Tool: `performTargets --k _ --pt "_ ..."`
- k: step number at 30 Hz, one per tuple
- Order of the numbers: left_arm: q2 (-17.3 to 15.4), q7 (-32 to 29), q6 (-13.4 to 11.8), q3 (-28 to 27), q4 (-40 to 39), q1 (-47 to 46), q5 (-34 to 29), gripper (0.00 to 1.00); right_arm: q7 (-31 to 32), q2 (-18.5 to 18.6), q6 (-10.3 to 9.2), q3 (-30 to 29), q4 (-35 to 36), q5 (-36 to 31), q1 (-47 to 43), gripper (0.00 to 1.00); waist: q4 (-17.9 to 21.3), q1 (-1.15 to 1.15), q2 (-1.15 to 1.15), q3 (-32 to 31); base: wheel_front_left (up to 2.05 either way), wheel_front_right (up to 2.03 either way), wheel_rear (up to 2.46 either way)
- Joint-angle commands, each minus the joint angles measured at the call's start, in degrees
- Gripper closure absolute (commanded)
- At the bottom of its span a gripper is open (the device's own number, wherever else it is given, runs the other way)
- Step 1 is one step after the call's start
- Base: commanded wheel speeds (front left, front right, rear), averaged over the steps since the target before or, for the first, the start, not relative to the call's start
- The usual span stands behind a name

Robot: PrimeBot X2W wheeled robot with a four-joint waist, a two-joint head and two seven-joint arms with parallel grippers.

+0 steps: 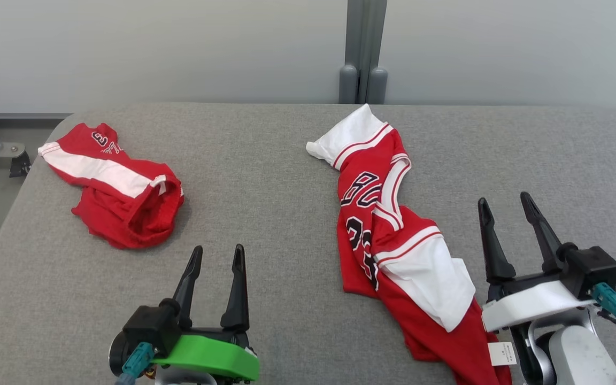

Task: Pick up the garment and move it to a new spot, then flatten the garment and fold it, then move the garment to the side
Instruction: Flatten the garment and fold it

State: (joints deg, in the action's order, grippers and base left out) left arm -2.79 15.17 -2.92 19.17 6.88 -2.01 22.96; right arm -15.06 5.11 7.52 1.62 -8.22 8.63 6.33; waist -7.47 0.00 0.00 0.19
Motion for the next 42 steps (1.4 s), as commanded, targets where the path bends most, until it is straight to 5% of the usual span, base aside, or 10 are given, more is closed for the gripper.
performTargets --k 1,11,31,32,33,34,42 --pt "-0.2 0.0 0.3 -0.2 0.2 0.9 -0.2 0.00 -0.2 -0.4 -0.06 -0.3 0.7 -0.2 -1.5 0.00 1.0 0.00 0.00 -0.8 0.00 0.00 0.00" --pt "-0.2 0.0 0.7 -0.1 0.5 1.0 -0.2 0.00 -0.2 -1.6 -0.06 -0.8 0.3 -1.6 -5.1 0.00 0.6 0.00 0.00 -0.3 0.00 0.00 0.00" --pt "-0.2 0.0 -0.1 2.4 0.6 -2.7 -0.3 0.00 4.8 -2.2 -0.06 0.8 -23.3 7.1 1.9 0.00 -4.1 0.00 0.00 5.5 0.00 0.00 0.00" --pt "-0.2 0.0 -0.2 2.5 0.7 -2.8 -0.3 0.00 5.0 -2.1 -0.05 1.3 -24.0 8.1 2.3 0.09 -4.2 0.00 0.00 5.5 0.00 0.00 0.00" --pt "-0.2 0.0 -0.2 2.5 0.7 -2.9 -0.3 0.00 5.0 -2.2 -0.05 1.7 -24.8 8.7 2.7 0.91 -4.2 0.00 0.00 5.5 0.00 0.00 0.00" --pt "-0.2 0.0 -0.2 2.5 0.8 -2.9 -0.2 0.00 4.7 -2.2 -0.06 1.9 -25.3 9.0 3.1 1.00 -4.3 0.00 0.00 5.5 0.00 0.00 0.00" --pt "-0.2 0.0 -0.6 2.4 1.0 -2.3 0.3 0.00 1.1 1.1 -0.06 0.9 -24.3 7.2 6.6 1.00 -4.0 0.00 0.00 4.0 0.00 0.00 0.00"
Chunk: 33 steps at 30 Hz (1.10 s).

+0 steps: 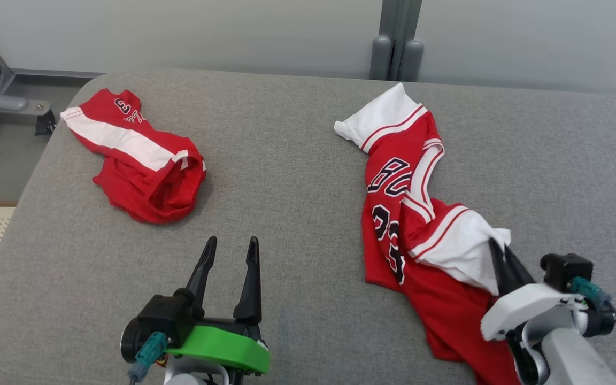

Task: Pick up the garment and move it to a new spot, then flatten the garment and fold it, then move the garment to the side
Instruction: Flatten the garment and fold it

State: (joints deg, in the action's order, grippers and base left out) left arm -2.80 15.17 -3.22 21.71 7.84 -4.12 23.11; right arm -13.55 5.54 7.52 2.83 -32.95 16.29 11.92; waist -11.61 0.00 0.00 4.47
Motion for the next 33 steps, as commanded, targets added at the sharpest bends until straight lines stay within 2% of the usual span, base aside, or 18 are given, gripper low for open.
performTargets --k 1,4,8,12,15,18,21,22,23,28,33 --pt "-0.2 0.0 -0.3 -0.2 -0.1 -0.1 0.2 0.00 -0.6 1.8 -0.06 -1.0 1.2 -1.3 1.9 1.00 0.2 0.00 0.00 -0.5 0.00 0.00 0.00" --pt "-0.2 0.0 -0.2 0.3 -0.3 -0.3 0.6 0.00 -0.8 5.3 -0.06 -3.3 3.0 -3.1 4.7 1.00 0.0 0.00 0.00 -0.6 0.00 0.00 0.00" --pt "-0.2 0.0 -0.3 1.2 -0.8 -1.2 1.1 0.00 1.9 11.9 -0.06 -6.0 5.0 -6.1 10.8 1.00 -1.3 0.00 0.00 0.0 0.00 0.00 0.00" --pt "-0.2 0.0 -0.4 2.0 -1.4 -1.9 1.9 0.00 4.8 18.7 -0.06 -8.5 5.3 -9.6 19.4 1.00 -3.4 0.00 0.00 1.4 0.00 0.00 0.00" --pt "-0.2 0.0 -0.7 2.7 -1.9 -2.8 2.5 0.00 6.4 22.9 -0.06 -7.9 4.0 -12.9 26.9 1.00 -5.2 0.00 0.00 2.8 0.00 0.00 0.00" --pt "-0.2 0.0 -1.0 3.4 -2.2 -3.6 3.1 0.00 7.3 25.4 -0.06 -5.7 1.3 -16.0 33.8 1.00 -7.3 0.00 0.00 4.2 0.00 0.00 0.00" --pt "-0.2 0.0 -1.4 3.8 -2.4 -4.0 3.6 0.00 8.4 25.8 -0.06 -4.0 -3.0 -18.1 38.3 1.00 -8.8 0.00 0.00 5.0 0.00 0.00 0.00" --pt "-0.2 0.0 -1.3 4.0 -2.6 -4.2 3.7 0.00 8.5 25.9 -0.06 -3.4 -4.8 -19.0 39.8 0.53 -9.4 0.00 0.00 5.5 0.00 0.00 0.00" --pt "-0.2 0.0 -1.4 4.2 -2.6 -4.3 3.8 0.00 8.8 26.0 -0.07 -3.1 -6.3 -19.7 40.6 0.00 -9.7 0.00 0.00 5.6 0.00 0.00 0.00" --pt "-0.2 0.0 -1.8 3.9 -2.3 -4.2 3.9 0.00 6.1 23.6 -0.07 -3.9 -13.0 -22.8 41.7 0.00 -9.9 0.00 0.00 5.6 0.00 0.00 0.00" --pt "-0.2 0.0 -1.8 2.6 -1.9 -4.0 3.1 0.00 2.5 20.8 -0.07 -4.6 -17.0 -24.3 39.7 0.00 -7.8 0.00 0.00 4.1 0.00 0.00 0.00"
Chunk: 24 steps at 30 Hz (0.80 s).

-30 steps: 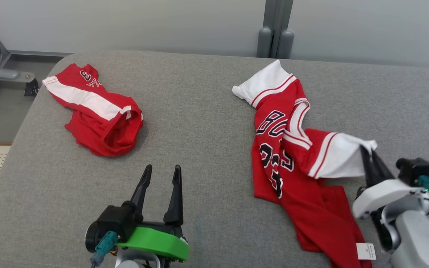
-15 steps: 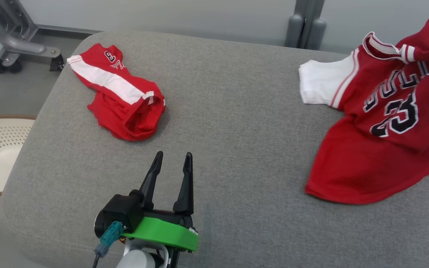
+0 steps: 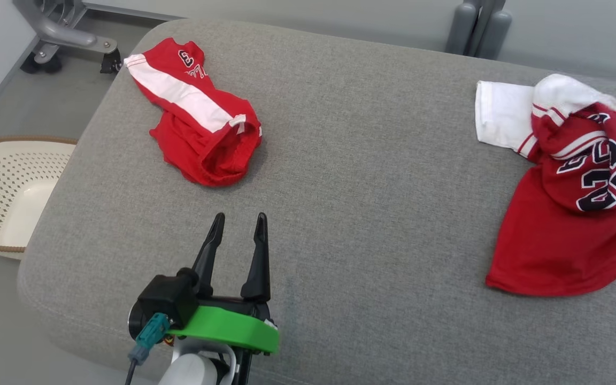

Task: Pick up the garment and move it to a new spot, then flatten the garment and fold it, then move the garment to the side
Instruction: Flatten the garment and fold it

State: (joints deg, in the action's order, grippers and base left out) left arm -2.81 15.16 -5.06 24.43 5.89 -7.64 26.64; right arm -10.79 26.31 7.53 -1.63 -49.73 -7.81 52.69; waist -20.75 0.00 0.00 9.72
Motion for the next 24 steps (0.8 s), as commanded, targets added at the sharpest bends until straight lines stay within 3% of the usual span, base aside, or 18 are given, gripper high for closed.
performTargets --k 1,8,17,24 --pt "-0.2 0.0 0.1 -0.4 0.1 -0.3 -0.6 0.00 -1.1 -0.8 -0.08 -0.4 -0.7 -0.1 -1.4 0.00 1.9 0.00 0.00 -1.7 0.00 0.00 0.00" --pt "-0.2 0.0 0.7 -3.2 0.4 1.7 -1.4 0.00 -4.2 -7.4 -0.08 0.5 2.8 3.9 -7.3 0.00 6.6 0.00 0.00 -5.7 0.00 0.00 0.00" --pt "-0.2 0.0 1.5 -6.4 -0.4 4.0 -2.1 0.00 -4.4 -15.2 -0.08 3.4 22.2 12.7 -27.9 0.00 11.8 0.00 0.00 -9.4 0.00 0.00 0.00" --pt "-0.2 0.0 2.1 -6.0 0.3 6.5 -2.3 0.00 -4.4 -21.1 -0.08 2.9 33.3 14.0 -43.4 0.00 15.1 0.00 0.00 -10.7 0.00 0.00 0.00"
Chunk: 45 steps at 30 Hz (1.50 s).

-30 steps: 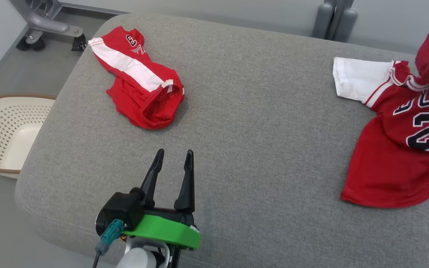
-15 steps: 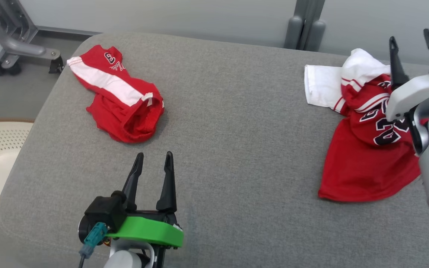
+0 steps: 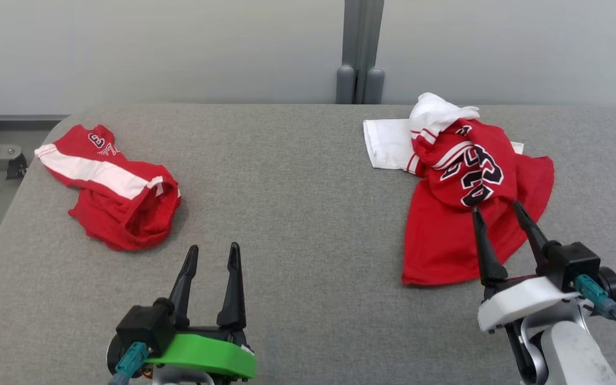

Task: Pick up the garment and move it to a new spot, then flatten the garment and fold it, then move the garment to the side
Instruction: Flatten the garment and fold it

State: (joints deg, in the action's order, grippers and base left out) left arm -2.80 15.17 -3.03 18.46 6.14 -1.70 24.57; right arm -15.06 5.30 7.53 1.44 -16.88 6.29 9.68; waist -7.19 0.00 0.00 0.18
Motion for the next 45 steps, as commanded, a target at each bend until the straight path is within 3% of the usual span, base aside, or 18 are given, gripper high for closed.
performTargets --k 1,9,18,33,45 --pt "-0.2 0.0 0.1 0.1 0.2 0.9 -0.3 0.00 -0.2 -0.5 -0.08 -0.3 0.9 -0.2 -1.7 0.00 1.8 0.00 0.00 -1.1 0.00 0.00 0.00" --pt "-0.2 0.0 0.3 1.4 0.6 0.1 -0.3 0.00 -0.1 -1.8 -0.07 0.6 0.2 -1.9 -3.8 0.00 0.7 0.00 0.00 -0.4 0.00 0.00 0.00" --pt "-0.2 0.0 0.0 3.7 -0.5 -3.1 0.4 0.00 4.2 0.7 -0.07 4.1 -4.2 -3.7 6.1 0.00 -4.7 0.00 0.00 5.1 0.00 0.00 0.00" --pt "-0.2 0.0 -2.1 10.0 -3.0 -7.9 3.8 0.00 16.3 13.0 -0.08 10.7 -28.9 1.9 32.1 0.00 -18.9 0.00 0.00 15.1 0.00 0.00 0.00" --pt "-0.1 0.0 -3.6 12.2 -4.8 -8.8 6.2 0.00 20.6 16.6 -0.08 13.7 -44.0 7.8 42.4 0.00 -23.7 0.00 0.00 19.3 0.00 0.00 0.00"
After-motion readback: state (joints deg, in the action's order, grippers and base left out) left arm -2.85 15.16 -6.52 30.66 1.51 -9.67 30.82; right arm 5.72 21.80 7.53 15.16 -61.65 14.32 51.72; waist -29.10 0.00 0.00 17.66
